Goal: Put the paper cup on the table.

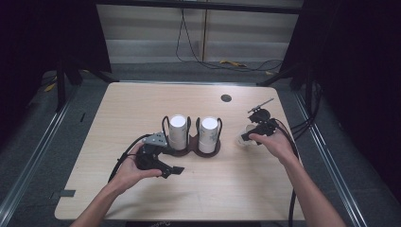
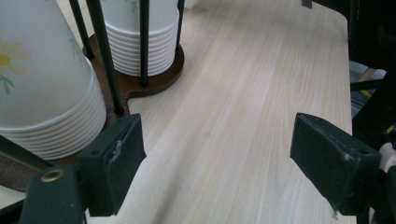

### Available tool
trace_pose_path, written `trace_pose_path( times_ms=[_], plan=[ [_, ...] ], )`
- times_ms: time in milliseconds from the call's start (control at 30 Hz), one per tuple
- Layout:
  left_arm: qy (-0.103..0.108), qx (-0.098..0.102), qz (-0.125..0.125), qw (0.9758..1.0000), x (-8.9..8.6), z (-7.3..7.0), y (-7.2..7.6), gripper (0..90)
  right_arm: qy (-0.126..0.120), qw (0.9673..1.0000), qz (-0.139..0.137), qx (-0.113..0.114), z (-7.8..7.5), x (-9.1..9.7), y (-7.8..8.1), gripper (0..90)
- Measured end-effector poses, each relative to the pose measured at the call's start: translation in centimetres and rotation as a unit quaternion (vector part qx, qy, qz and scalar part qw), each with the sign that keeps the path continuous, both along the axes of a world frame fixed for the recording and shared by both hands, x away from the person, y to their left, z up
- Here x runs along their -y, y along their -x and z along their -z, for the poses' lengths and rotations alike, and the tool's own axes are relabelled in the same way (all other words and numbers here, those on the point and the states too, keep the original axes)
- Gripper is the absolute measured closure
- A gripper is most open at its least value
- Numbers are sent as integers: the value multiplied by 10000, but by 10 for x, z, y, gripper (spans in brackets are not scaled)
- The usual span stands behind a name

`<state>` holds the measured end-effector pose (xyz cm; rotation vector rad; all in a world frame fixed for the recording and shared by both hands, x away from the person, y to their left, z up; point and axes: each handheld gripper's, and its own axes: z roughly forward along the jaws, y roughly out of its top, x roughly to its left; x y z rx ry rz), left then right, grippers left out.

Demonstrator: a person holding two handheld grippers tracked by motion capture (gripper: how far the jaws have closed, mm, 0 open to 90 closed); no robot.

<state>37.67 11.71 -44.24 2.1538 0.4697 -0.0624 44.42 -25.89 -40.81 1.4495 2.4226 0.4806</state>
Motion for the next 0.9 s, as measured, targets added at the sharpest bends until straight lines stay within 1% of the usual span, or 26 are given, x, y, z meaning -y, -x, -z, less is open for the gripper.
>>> trace_pose_path(
  times_ms=[67, 133, 200, 267, 333, 467, 567, 633, 733, 767, 833, 900],
  plan=[
    [19, 8, 8, 10000, 0, 0, 2, 176, 54, 10000, -22, -68, 1, -2, -2, 278],
    [26, 17, 7, 10000, -1, -1, 3, 176, 130, 9999, -1, -60, 3, -5, -3, 267],
    [38, 31, 9, 10000, -2, -1, 3, 176, 155, 9999, 5, -7, 3, -7, -3, 259],
    [41, 32, 4, 10000, -2, -2, 3, 176, 134, 9999, 23, 0, 4, -9, -4, 242],
    [41, 32, -1, 10000, -2, -2, 2, 176, 105, 9999, 52, 62, 5, -9, -6, 227],
    [109, 42, 8, 9999, -1, -4, 2, 176, 43, 9999, 74, 56, 8, -11, -11, 213],
    [70, 60, 12, 10000, -1, -4, 2, 176, 1, 9999, 117, 67, 12, -12, -13, 207],
    [84, 41, 2, 10000, -1, -4, 2, 176, -78, 9998, 127, 123, 14, -12, -13, 203],
    [82, 51, 19, 10000, 0, -4, 2, 176, -91, 9997, 115, 186, 15, -13, -13, 193],
    [76, 55, 24, 10000, 0, -4, 3, 176, -96, 9996, 132, 239, 15, -13, -13, 192],
    [76, 53, 24, 10000, -1, -4, 2, 176, -173, 9994, 141, 251, 14, -12, -12, 178],
    [96, 57, 6, 9999, -1, -4, 2, 176, -250, 9990, 150, 340, 15, -11, -12, 165]
  ],
)
